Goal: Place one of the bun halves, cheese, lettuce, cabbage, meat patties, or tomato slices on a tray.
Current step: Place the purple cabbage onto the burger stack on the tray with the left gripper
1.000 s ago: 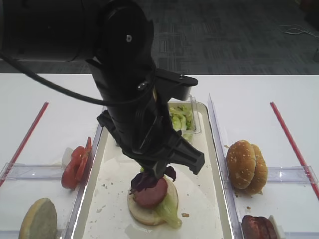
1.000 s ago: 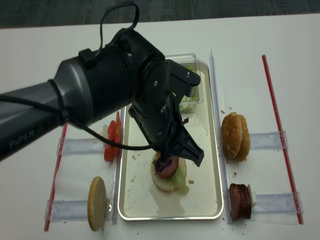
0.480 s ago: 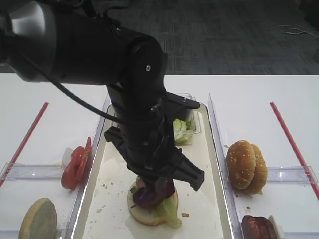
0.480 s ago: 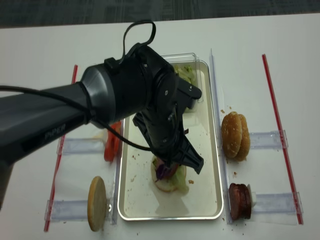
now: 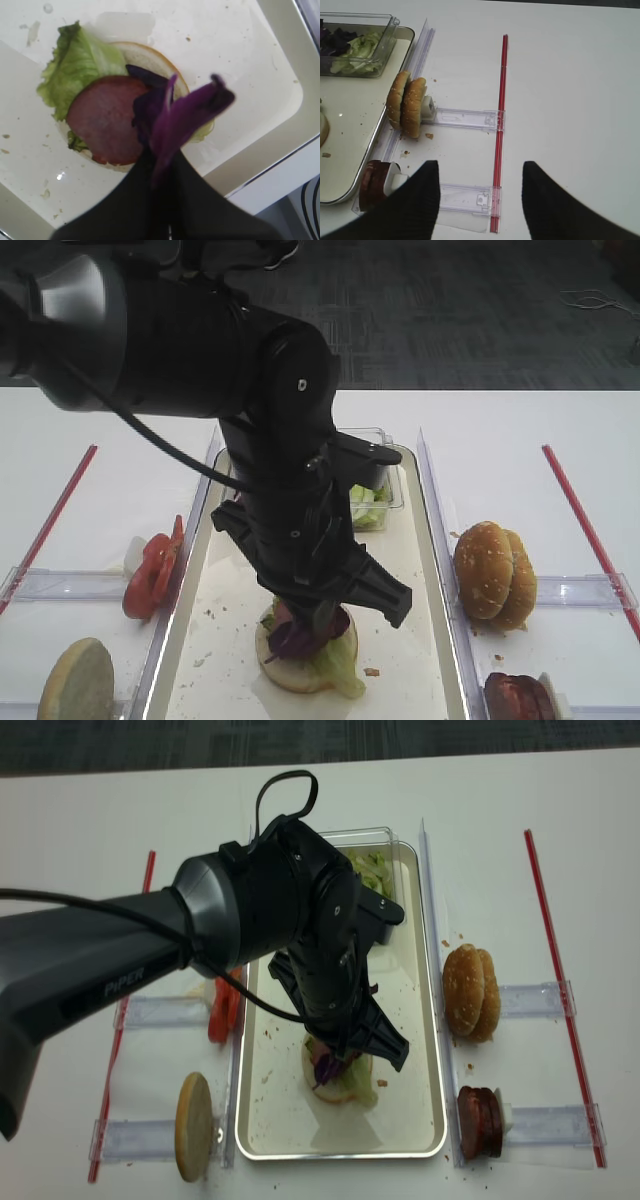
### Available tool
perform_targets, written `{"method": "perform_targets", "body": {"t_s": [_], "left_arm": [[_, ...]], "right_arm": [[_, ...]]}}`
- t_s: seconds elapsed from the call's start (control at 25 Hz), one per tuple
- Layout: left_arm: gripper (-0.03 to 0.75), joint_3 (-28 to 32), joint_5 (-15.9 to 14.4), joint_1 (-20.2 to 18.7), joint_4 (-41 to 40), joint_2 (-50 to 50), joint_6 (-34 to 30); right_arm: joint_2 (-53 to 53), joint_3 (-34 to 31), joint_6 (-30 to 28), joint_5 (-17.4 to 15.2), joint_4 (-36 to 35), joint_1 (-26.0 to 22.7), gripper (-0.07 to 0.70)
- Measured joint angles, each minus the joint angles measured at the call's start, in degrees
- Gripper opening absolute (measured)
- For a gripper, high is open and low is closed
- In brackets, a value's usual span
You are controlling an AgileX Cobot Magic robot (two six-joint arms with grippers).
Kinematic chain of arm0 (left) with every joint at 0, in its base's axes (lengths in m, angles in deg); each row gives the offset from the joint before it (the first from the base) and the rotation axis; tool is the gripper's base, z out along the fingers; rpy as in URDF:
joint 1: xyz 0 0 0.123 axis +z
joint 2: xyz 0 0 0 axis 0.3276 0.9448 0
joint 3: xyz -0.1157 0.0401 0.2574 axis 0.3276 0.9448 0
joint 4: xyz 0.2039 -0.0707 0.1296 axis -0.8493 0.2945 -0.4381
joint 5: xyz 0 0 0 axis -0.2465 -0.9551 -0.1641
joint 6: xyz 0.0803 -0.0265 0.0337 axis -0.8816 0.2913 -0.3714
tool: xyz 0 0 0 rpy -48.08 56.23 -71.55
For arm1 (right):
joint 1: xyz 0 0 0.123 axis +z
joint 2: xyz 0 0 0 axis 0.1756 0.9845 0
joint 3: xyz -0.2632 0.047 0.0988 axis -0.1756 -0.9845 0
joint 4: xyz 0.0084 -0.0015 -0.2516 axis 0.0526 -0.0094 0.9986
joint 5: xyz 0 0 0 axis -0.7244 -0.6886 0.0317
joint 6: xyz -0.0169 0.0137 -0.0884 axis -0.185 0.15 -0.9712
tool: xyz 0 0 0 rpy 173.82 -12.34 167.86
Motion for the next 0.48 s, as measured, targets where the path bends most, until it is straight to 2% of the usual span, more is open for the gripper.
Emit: {"method": "perform_targets", "body": {"t_s": [0.28,0.48], "left_arm": [[0.051,0.00,0.00,0.00,0.12,0.00,0.19],[0.086,0.00,0.00,0.00,0.12,0.00,0.19]], "right_arm": [[0.00,0.00,0.00,0.00,0.00,0.00,0.387],[0.00,0.00,0.00,0.00,0.00,0.00,0.387]]}}
